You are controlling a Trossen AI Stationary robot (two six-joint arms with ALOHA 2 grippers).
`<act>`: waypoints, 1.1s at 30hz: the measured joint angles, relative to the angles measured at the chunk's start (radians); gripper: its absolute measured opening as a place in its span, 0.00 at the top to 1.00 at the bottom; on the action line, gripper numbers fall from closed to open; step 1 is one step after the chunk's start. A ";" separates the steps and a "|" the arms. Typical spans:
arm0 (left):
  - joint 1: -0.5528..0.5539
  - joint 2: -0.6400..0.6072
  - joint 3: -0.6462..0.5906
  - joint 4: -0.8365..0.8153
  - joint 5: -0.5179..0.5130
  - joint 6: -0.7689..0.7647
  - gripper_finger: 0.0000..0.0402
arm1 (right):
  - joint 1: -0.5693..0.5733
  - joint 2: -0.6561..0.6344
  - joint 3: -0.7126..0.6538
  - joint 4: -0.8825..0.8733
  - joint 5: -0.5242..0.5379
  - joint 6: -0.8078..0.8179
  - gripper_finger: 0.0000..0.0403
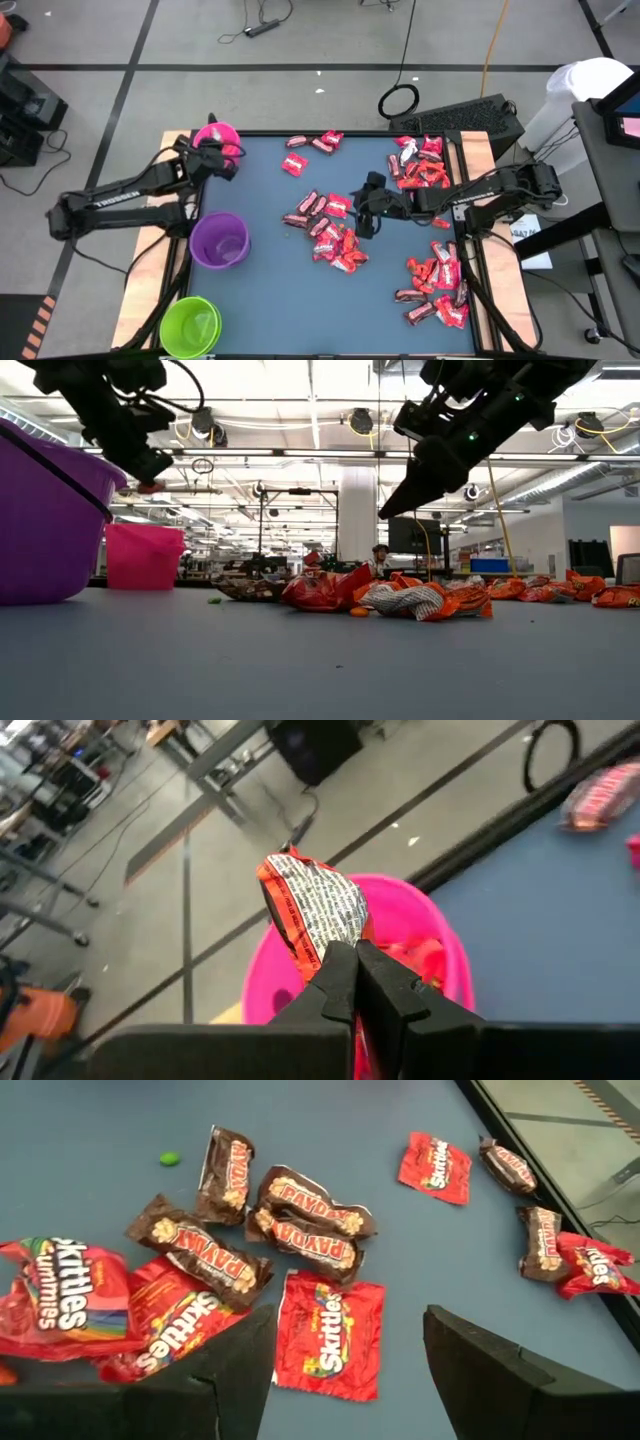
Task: Organize candy in baskets
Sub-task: Put the orange chocolate into the pink bucket, then put the brown chocolate into the violet bucket
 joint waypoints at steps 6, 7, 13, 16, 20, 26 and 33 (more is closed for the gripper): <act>0.065 0.035 0.000 0.006 0.018 -0.001 0.98 | -0.003 0.000 0.000 0.006 -0.001 0.006 0.41; 0.073 0.041 0.000 0.006 0.019 -0.001 0.98 | -0.003 0.000 0.000 0.005 -0.003 0.007 0.41; 0.112 0.081 0.001 0.005 0.034 0.006 0.85 | -0.003 0.000 0.000 0.004 -0.004 0.007 0.41; 0.126 0.089 0.003 0.004 0.049 0.019 0.74 | -0.002 0.000 0.000 0.003 -0.007 0.012 0.41; 0.119 0.089 0.043 0.013 0.154 0.049 0.63 | -0.002 0.000 0.000 0.002 -0.007 0.026 0.41; 0.060 0.089 0.080 0.214 0.720 0.071 0.59 | -0.002 0.000 0.000 0.002 -0.007 0.037 0.41; -0.082 0.156 0.081 0.367 1.053 0.069 0.59 | -0.002 0.000 0.000 0.003 -0.007 0.038 0.41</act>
